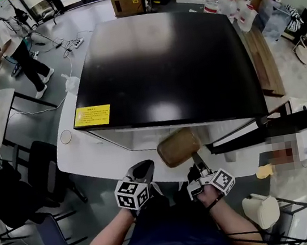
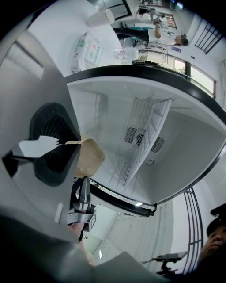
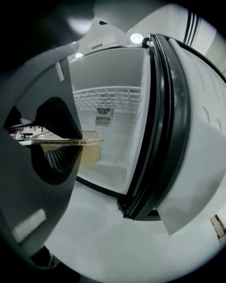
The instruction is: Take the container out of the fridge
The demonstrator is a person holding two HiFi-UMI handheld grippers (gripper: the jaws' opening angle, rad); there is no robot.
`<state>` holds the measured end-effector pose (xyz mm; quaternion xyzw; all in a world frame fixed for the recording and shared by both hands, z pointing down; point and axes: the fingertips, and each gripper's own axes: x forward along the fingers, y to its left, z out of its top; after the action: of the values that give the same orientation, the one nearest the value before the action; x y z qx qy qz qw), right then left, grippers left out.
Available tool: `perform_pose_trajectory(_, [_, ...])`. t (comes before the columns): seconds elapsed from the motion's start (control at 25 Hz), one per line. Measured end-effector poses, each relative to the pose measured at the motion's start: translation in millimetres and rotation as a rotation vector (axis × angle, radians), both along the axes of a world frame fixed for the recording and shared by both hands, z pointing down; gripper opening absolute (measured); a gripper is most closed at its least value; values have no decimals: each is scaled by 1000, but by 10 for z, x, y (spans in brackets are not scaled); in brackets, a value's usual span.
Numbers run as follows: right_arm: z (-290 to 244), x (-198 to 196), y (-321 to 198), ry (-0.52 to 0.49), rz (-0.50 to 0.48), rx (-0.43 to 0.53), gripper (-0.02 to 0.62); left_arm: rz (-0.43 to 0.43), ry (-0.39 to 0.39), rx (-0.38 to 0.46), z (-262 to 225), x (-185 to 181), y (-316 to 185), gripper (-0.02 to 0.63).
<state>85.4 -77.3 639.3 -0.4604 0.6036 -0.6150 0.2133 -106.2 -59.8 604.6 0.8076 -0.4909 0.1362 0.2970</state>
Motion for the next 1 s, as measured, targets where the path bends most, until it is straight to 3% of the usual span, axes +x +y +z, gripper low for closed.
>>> perform_pose_trajectory(0.2, [-40,75,189,-1,-3,3,57,9,6,-9,35,4,-36,25])
perform_pose_trajectory(0.44, [-80,214,509,-13,19,9,57,89,11,-29,121,237,-53,25])
perform_pose_trajectory(1.0, [65,682,1125,-7,218,-28,57,312,-7,-73,326,698,87,25])
